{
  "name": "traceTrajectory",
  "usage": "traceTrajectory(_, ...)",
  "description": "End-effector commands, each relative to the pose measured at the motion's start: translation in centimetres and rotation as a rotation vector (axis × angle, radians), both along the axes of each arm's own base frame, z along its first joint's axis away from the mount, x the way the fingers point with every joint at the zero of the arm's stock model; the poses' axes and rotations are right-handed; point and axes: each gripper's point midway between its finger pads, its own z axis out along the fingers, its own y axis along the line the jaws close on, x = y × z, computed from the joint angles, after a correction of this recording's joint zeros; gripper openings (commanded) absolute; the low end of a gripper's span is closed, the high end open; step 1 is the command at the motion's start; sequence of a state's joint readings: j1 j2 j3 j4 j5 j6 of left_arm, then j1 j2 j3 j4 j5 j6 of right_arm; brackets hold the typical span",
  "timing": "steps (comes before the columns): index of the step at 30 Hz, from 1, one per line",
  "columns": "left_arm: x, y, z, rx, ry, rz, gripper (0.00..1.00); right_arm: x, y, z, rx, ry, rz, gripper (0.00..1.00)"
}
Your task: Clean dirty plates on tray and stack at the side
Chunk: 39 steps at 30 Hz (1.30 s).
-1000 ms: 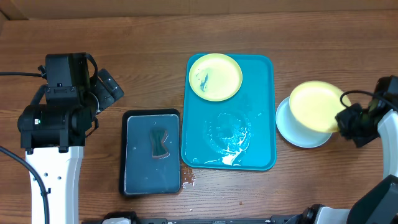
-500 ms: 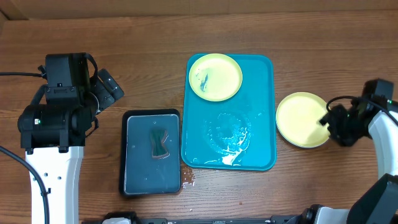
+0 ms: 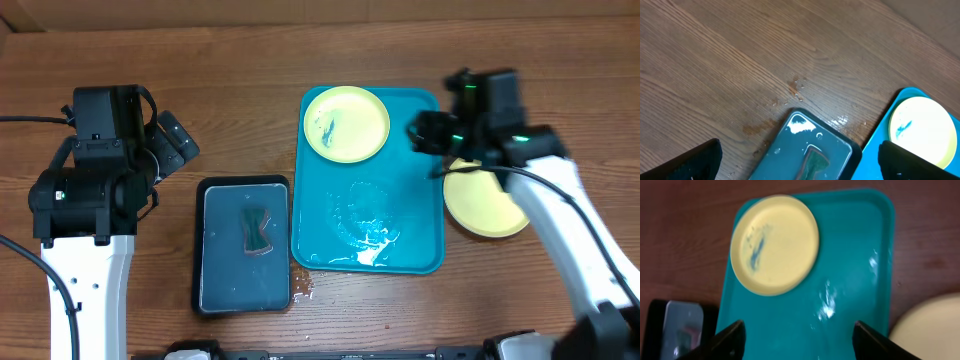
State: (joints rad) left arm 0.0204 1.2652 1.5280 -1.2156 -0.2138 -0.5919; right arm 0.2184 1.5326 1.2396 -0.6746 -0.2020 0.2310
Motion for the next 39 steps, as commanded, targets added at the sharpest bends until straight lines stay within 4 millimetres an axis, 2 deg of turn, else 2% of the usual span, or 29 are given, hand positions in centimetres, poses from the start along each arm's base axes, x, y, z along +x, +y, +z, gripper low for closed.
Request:
traceTrajectory(1, -0.1, 0.1, 0.9, 0.011, -0.022, -0.013, 1.00, 2.7, 0.9, -2.7, -0.101, -0.032, -0.033, 0.71)
traceTrajectory(4, -0.1, 0.1, 0.9, 0.012, -0.022, -0.013, 1.00, 4.9, 0.9, -5.2, -0.131, -0.040, -0.066, 0.71)
traceTrajectory(9, -0.1, 0.1, 0.9, 0.011, -0.022, -0.013, 1.00, 7.6, 0.4, -9.8, -0.135, -0.012, -0.103, 0.64)
traceTrajectory(12, -0.1, 0.1, 0.9, 0.011, -0.022, -0.013, 1.00, 8.0, 1.7, -11.9, -0.087, 0.008, -0.064, 0.58)
traceTrajectory(17, -0.1, 0.1, 0.9, 0.011, -0.022, -0.013, 1.00, 7.7, 3.8, -14.3, -0.054, 0.041, -0.006, 0.56)
traceTrajectory(18, -0.1, 0.1, 0.9, 0.011, -0.022, -0.013, 1.00, 7.7, 3.9, -14.3, -0.054, 0.041, -0.004, 0.52)
traceTrajectory(20, -0.1, 0.1, 0.9, 0.011, -0.022, -0.013, 1.00, 7.6, 3.9, -14.3, -0.054, 0.041, -0.003, 0.36)
traceTrajectory(21, -0.1, 0.1, 0.9, 0.011, -0.022, -0.013, 1.00, 7.5, 3.9, -14.3, -0.055, 0.046, -0.003, 0.20)
traceTrajectory(22, -0.1, 0.1, 0.9, 0.011, -0.022, -0.013, 1.00, 7.3, 3.6, -14.5, -0.063, 0.059, -0.007, 0.12)
traceTrajectory(23, -0.1, 0.1, 0.9, 0.011, -0.022, -0.013, 1.00, 6.9, 3.2, -14.7, -0.069, 0.083, -0.024, 0.04)
traceTrajectory(25, -0.1, 0.1, 0.9, 0.011, -0.022, -0.013, 1.00, 6.0, 2.5, -14.6, -0.043, 0.145, -0.092, 0.04)
traceTrajectory(27, -0.1, 0.1, 0.9, 0.011, -0.022, -0.013, 1.00, 4.7, 1.4, -13.0, -0.014, 0.202, -0.169, 0.04)
traceTrajectory(31, -0.1, 0.1, 0.9, 0.011, -0.022, -0.013, 1.00, 2.9, 0.6, -9.2, -0.013, 0.202, -0.176, 0.04)
traceTrajectory(32, -0.1, 0.1, 0.9, 0.011, -0.022, -0.013, 1.00, 1.2, 0.3, -7.3, -0.020, 0.219, -0.174, 0.04)
traceTrajectory(34, -0.1, 0.1, 0.9, 0.011, -0.022, -0.013, 1.00, -0.8, 0.0, -6.3, -0.032, 0.261, -0.173, 0.04)
traceTrajectory(36, -0.1, 0.1, 0.9, 0.011, -0.022, -0.013, 1.00, -3.7, -0.6, -6.2, -0.048, 0.357, -0.202, 0.04)
traceTrajectory(39, -0.1, 0.1, 0.9, 0.011, -0.022, -0.013, 1.00, -7.5, -1.0, -7.2, -0.096, 0.505, -0.218, 0.04)
